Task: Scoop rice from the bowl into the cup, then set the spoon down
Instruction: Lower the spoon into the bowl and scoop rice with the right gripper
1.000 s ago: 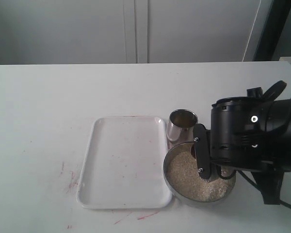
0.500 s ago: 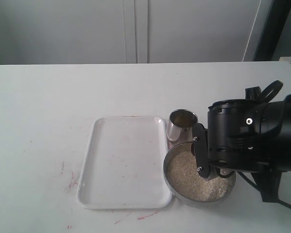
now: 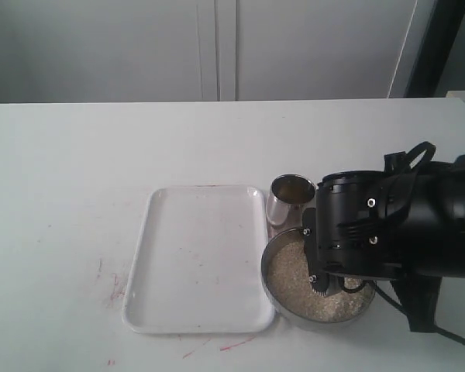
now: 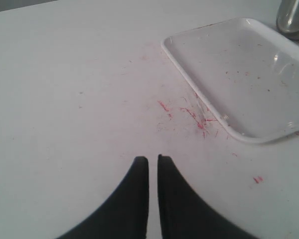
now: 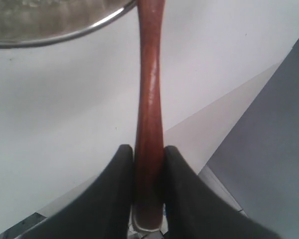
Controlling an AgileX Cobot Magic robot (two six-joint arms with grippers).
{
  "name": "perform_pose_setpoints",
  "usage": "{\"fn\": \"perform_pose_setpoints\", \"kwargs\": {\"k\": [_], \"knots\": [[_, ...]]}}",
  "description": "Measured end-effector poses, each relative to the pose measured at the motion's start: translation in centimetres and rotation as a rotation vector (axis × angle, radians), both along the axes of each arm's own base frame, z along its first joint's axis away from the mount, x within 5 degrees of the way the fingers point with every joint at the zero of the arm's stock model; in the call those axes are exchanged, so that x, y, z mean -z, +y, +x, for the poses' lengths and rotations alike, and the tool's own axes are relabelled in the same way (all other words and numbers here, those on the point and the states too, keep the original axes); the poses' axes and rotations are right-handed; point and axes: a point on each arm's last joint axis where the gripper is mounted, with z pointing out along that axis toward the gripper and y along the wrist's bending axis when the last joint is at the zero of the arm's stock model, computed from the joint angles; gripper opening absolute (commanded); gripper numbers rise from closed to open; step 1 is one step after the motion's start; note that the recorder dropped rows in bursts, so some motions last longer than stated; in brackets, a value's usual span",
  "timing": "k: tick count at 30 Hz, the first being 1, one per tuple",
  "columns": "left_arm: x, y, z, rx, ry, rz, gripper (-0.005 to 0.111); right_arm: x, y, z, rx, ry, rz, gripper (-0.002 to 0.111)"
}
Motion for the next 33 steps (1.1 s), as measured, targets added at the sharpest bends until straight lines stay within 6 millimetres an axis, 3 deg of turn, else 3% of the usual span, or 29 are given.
{"fn": "perform_pose_setpoints", "kwargs": {"k": [15,25,33], "knots": [[0.0,0.0,0.0,0.0,0.0,0.0,0.014,0.6,0.4,-0.9,0.069,0.096,0.083,0.0],[0.0,0.0,0.0,0.0,0.0,0.0,0.014,-0.8,2.5,-0.6,0.101,0.182,0.25,0.0],[0.0,0.0,0.0,0.0,0.0,0.0,0.014,-1.0,2.1,-0.3,0.155,0.211,0.303,0.0]]}}
